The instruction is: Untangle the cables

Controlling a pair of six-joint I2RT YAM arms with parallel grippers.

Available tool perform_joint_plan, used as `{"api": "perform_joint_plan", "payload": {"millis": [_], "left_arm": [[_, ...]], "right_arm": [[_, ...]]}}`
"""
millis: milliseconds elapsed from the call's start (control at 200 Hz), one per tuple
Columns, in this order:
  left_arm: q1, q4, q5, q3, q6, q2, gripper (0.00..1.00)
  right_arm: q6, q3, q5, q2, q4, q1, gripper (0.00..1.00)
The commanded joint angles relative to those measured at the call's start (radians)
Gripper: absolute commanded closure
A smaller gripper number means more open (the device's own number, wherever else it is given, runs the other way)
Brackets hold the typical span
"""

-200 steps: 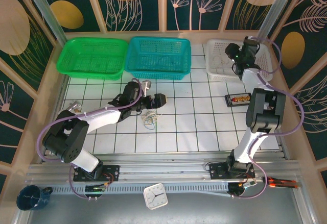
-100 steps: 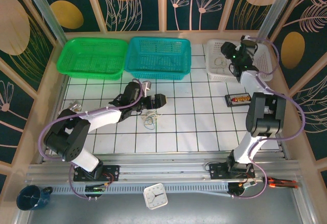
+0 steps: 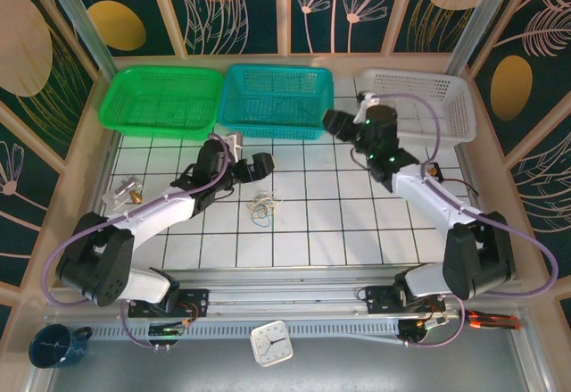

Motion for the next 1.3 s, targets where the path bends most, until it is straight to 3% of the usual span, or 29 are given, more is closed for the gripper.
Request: {"api": "perform_joint_plan", "payload": {"millis": [0, 105, 265, 570, 906, 1051, 1221, 1296], "left_arm": [[0.008, -0.045, -0.025, -0.026, 0.001, -0.04, 0.01], [0.008, -0.053, -0.033, -0.059, 0.0, -0.075, 0.01], [0.009, -0.059, -0.018, -0.115, -0.006, -0.121, 0.01], [0.009, -0.051, 0.035, -0.2, -0.007, -0.134, 0.01], [0.008, -0.062, 0.078, -0.214, 0.017, -0.102, 0.01], [0.009, -0.056, 0.083, -0.225, 0.02, -0.099, 0.01], [0.008, -0.049, 0.094, -0.227, 0.026, -0.085, 0.01], [0.008, -0.034, 0.112, -0.225, 0.029, -0.072, 0.01]], "right_arm": [[0.074, -0.083, 0.054, -0.006, 0.015, 0.117, 0.4], [0.127, -0.139, 0.07, 0.031, 0.064, 0.235, 0.39], [0.225, -0.205, 0.107, 0.083, 0.133, 0.327, 0.39], [0.343, -0.274, 0.119, 0.191, 0.242, 0.422, 0.4], [0.373, -0.262, 0.118, 0.297, 0.304, 0.439, 0.45], [0.379, -0.255, 0.107, 0.329, 0.329, 0.436, 0.58], [0.378, -0.251, 0.09, 0.334, 0.344, 0.426, 0.99], [0.368, -0.257, 0.091, 0.303, 0.331, 0.41, 1.0]]}}
